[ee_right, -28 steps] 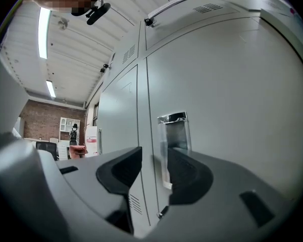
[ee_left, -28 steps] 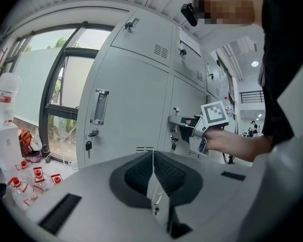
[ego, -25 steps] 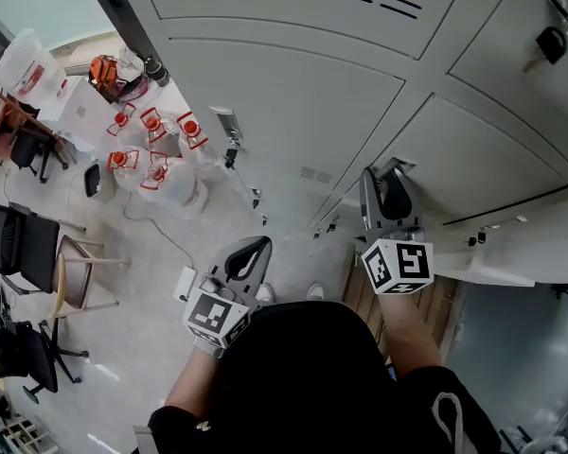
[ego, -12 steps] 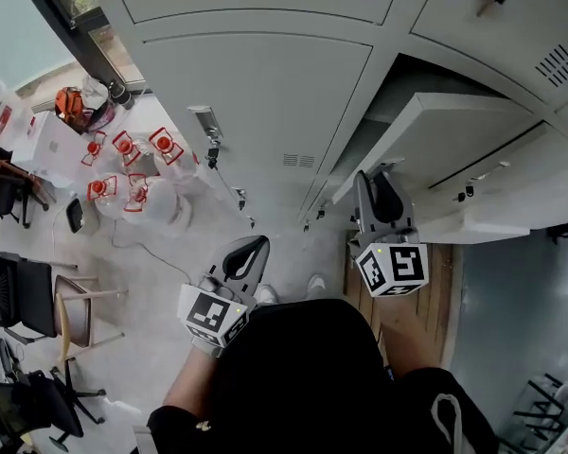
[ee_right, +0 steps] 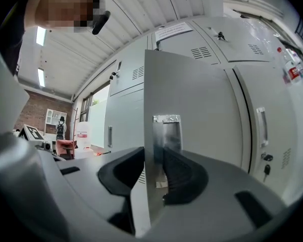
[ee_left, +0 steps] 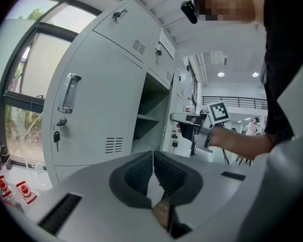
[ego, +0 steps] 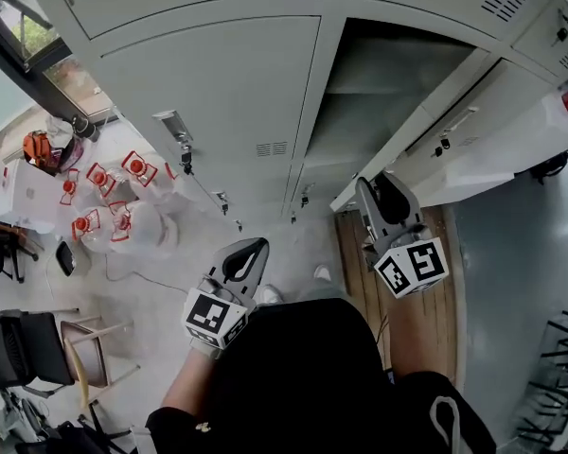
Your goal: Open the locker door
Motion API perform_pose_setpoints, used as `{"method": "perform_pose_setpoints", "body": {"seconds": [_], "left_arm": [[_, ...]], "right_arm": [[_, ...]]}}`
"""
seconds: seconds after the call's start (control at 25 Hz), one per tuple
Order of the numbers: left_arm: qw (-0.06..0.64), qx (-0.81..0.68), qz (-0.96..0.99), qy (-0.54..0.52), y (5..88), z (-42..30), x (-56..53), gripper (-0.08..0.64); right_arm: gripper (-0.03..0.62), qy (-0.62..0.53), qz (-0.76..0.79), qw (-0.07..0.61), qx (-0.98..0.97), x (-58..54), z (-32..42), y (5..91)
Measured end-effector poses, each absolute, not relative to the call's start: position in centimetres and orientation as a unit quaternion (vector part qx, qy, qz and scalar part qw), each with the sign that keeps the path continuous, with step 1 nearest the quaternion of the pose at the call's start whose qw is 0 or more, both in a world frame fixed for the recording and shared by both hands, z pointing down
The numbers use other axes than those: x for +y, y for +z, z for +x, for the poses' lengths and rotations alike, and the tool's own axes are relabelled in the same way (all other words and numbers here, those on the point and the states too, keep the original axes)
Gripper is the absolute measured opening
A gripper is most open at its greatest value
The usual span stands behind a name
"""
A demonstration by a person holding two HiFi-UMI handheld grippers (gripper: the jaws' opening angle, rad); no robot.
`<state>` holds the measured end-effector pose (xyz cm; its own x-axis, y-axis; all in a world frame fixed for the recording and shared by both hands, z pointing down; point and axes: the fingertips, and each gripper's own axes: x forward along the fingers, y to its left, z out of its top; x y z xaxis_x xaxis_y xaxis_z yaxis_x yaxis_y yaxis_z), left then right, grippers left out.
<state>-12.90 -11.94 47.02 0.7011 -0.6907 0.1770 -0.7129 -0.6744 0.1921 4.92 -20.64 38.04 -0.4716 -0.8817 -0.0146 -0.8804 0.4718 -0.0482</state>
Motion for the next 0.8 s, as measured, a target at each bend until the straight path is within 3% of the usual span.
{"method": "perform_pose_setpoints", "body": {"seconds": [0.56,0.8], "left_arm": [[0.12,-0.311,0.942,0.041,46.5,-5.1,-12.5,0.025],[0.121,-0.277,0.952,0.042,45.9,0.8,-12.2,0.025]], "right_arm": [[0.147,-0.014,-0.515,0.025,0.856,-14.9,11.1,38.2],[0.116,-0.022,-0.532,0.035,0.846,-12.3,15.7,38.2]]}}
